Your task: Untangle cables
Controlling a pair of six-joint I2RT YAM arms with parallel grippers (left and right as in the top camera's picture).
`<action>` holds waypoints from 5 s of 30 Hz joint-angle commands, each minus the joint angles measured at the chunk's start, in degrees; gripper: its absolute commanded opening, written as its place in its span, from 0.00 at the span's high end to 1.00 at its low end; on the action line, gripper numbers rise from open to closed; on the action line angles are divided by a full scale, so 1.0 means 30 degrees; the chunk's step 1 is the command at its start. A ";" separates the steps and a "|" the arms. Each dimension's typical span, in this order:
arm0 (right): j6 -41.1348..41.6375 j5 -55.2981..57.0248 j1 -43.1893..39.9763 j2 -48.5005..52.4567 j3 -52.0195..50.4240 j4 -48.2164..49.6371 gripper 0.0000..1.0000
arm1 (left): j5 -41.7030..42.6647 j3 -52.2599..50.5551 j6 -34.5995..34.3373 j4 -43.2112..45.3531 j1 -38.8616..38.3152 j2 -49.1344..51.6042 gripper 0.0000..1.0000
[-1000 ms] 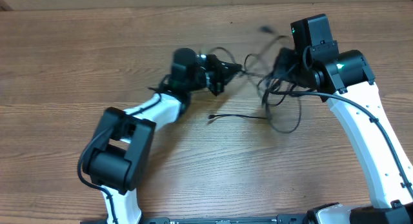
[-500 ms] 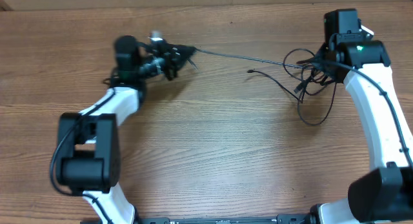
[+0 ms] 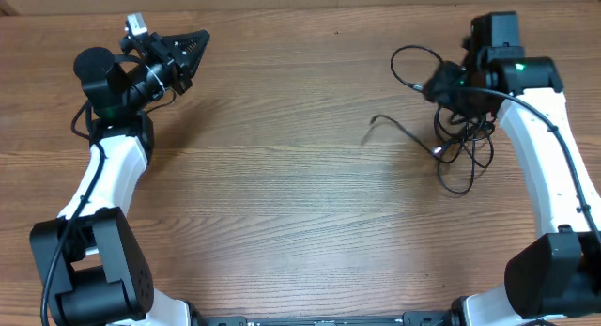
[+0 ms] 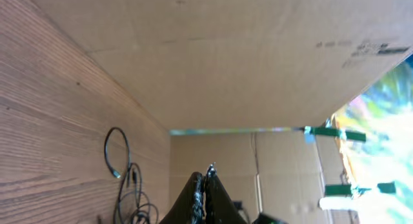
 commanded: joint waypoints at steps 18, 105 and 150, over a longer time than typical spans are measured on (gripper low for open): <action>0.4714 0.2441 -0.3009 0.3169 -0.0372 -0.0656 0.19 | -0.4226 0.0175 0.9806 -0.9916 -0.4371 -0.0262 0.00; 0.1530 0.1581 0.3162 0.1982 0.0991 -0.4065 0.21 | -0.9938 0.0153 -1.2539 -2.1580 -1.2480 -0.0284 0.30; 0.0867 -0.2259 0.3169 0.1982 0.0991 -0.5472 0.23 | -1.0324 0.0204 -0.5180 -1.9810 -1.2225 0.4197 0.96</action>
